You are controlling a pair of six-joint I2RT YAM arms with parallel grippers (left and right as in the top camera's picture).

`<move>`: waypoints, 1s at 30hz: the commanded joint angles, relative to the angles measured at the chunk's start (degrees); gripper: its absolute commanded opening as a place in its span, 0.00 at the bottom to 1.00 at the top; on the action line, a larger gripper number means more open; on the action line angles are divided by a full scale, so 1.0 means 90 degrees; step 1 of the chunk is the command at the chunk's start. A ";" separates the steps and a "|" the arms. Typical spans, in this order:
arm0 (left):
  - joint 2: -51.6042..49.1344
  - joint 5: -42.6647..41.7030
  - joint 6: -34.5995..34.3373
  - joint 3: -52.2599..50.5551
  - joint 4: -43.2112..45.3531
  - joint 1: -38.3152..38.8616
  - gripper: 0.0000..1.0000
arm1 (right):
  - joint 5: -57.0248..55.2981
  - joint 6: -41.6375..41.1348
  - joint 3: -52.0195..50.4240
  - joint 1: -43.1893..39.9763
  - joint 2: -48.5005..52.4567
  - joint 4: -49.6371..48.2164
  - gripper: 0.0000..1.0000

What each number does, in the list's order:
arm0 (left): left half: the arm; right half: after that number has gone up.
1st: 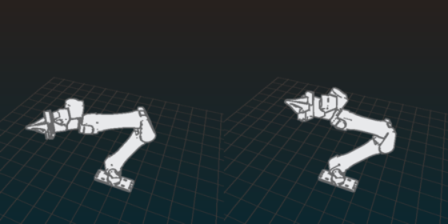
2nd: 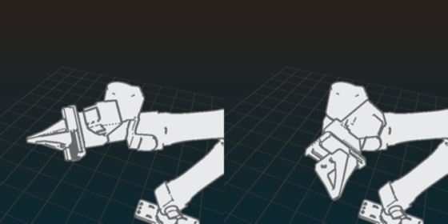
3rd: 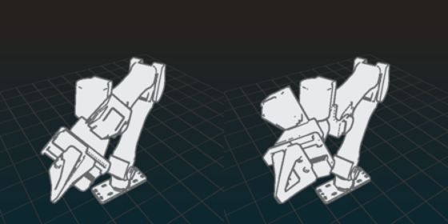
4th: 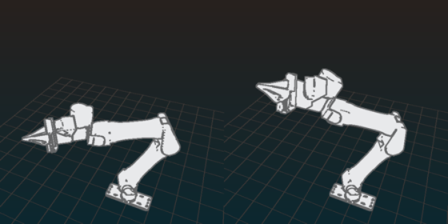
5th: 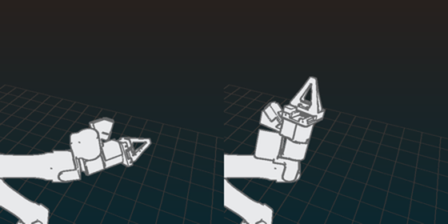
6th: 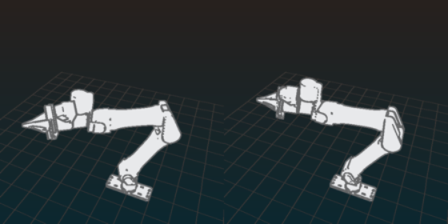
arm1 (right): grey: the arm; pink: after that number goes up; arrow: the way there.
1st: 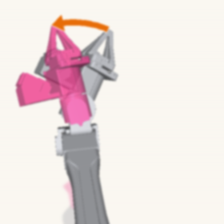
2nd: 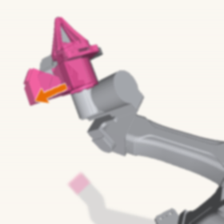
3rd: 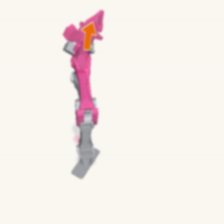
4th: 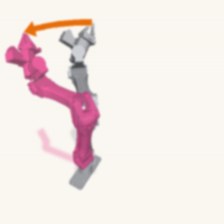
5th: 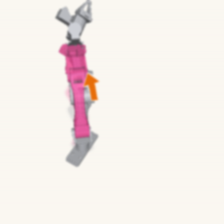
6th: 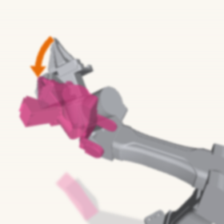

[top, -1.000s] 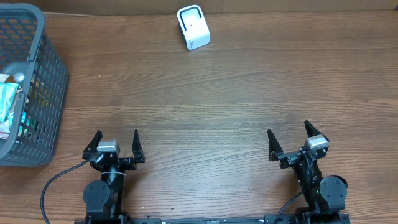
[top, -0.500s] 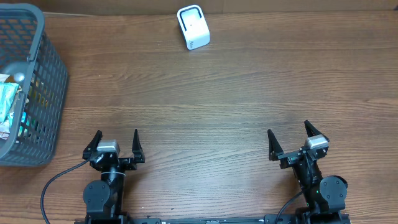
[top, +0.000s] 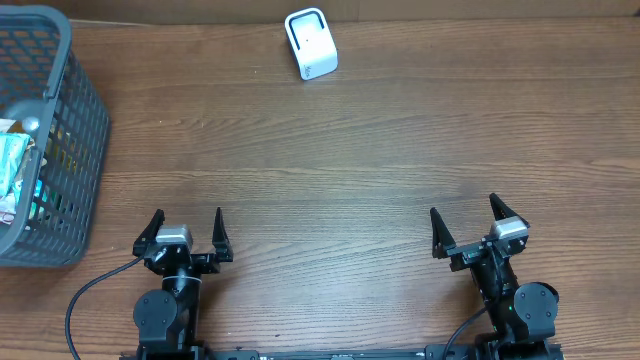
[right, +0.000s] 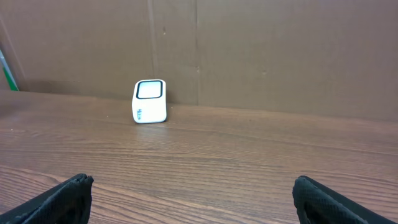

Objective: Scan the item barcode
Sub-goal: 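Reach the left gripper into the grey basket toward the green-lidded jar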

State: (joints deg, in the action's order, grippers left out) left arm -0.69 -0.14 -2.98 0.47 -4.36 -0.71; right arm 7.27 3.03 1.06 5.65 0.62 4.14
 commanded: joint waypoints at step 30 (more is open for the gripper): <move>0.0046 -0.2154 -0.0146 0.2407 0.1953 0.0041 1.00 | 0.0039 -0.0005 -0.0068 0.0007 -0.0049 -0.0012 1.00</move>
State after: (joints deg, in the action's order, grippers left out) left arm -0.75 -18.00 -3.22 14.81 15.09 -0.71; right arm 7.29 2.98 1.06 5.65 0.62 4.16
